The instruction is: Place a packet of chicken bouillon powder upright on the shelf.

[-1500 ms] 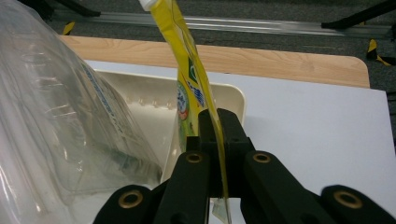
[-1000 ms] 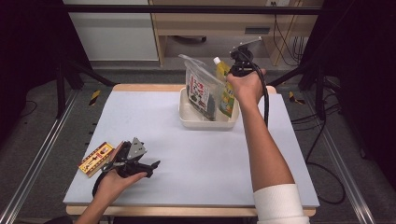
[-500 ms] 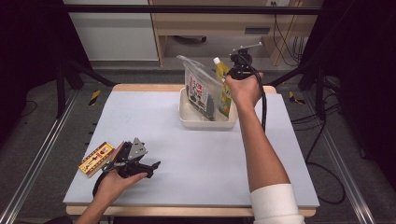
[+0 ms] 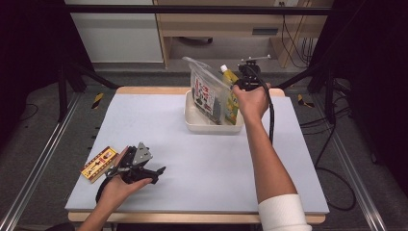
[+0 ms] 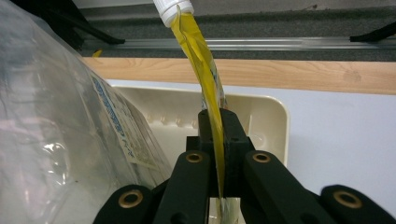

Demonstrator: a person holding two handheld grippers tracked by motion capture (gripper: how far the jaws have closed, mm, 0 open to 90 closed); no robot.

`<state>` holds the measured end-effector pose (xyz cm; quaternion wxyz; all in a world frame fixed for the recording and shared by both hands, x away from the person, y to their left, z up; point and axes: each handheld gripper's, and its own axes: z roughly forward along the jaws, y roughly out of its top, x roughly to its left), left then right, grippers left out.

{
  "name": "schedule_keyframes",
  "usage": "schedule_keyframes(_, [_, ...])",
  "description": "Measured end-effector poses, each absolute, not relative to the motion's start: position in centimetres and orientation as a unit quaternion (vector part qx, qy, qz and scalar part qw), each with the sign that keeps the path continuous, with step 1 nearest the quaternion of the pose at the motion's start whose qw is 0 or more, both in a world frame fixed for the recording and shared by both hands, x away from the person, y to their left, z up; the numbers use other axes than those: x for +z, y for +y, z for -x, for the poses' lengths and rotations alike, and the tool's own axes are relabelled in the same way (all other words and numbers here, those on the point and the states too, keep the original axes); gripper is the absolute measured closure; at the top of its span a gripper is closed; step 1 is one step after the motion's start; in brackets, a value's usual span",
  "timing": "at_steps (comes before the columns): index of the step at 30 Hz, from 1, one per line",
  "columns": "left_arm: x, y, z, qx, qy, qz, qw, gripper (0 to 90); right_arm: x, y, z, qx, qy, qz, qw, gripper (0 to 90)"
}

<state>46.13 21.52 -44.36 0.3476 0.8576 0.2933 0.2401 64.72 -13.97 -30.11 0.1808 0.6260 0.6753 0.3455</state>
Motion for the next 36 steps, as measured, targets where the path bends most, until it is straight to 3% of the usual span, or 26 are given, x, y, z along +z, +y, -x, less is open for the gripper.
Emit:
schedule_keyframes(9, [-44.4, 21.6, -46.1, 0.24, 0.294, -0.858, 0.345, 9.5, -30.7, -13.7, -64.2, 0.346, 0.685, -0.613, 0.187, 89.3])
schedule_keyframes(24, [-44.2, 21.9, -46.1, 0.245, 0.294, -0.858, 0.343, 9.4, -30.7, -13.5, -63.1, 0.364, 0.693, -0.588, 0.205, 74.4])
schedule_keyframes(30, [-44.0, 22.1, -46.1, 0.247, 0.297, -0.856, 0.344, 8.8, -29.3, -13.9, -61.0, 0.382, 0.7, -0.552, 0.244, 70.9])
schedule_keyframes(36, [-44.1, 22.3, -46.3, 0.247, 0.302, -0.855, 0.343, 7.7, -28.4, -15.0, -57.0, 0.415, 0.702, -0.509, 0.277, 57.9])
